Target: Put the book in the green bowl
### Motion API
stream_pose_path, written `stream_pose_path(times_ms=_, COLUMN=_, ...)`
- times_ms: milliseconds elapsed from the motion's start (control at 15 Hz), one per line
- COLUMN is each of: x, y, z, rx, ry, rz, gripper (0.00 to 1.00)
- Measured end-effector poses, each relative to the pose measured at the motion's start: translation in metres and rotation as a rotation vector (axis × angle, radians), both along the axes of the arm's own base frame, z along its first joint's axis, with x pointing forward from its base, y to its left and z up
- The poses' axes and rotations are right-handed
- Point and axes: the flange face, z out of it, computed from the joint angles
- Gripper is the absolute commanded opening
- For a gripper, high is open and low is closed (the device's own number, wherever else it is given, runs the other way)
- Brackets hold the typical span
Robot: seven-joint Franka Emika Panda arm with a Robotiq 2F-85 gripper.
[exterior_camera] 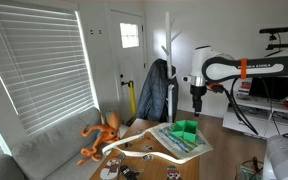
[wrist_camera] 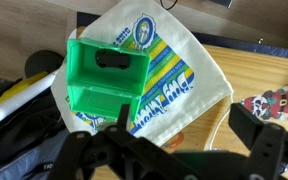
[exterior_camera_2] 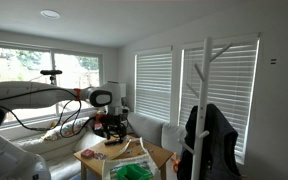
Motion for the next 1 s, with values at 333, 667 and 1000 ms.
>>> stream_pose_path(times_ms=333, x=0.0, y=0.003, z=-0.002, rx=0.014, ry=0.009, rz=0.003, gripper=1.0)
stream_pose_path(times_ms=667, x=-0.007, y=0.094, z=-0.022, rx=0.112, ry=0.109, rz=0.162, gripper=1.0)
stream_pose_path(times_ms=1000, x=-0.042, y=0.218, z=-0.048, rx=0.042, ry=0.234, rz=0.33, gripper=1.0)
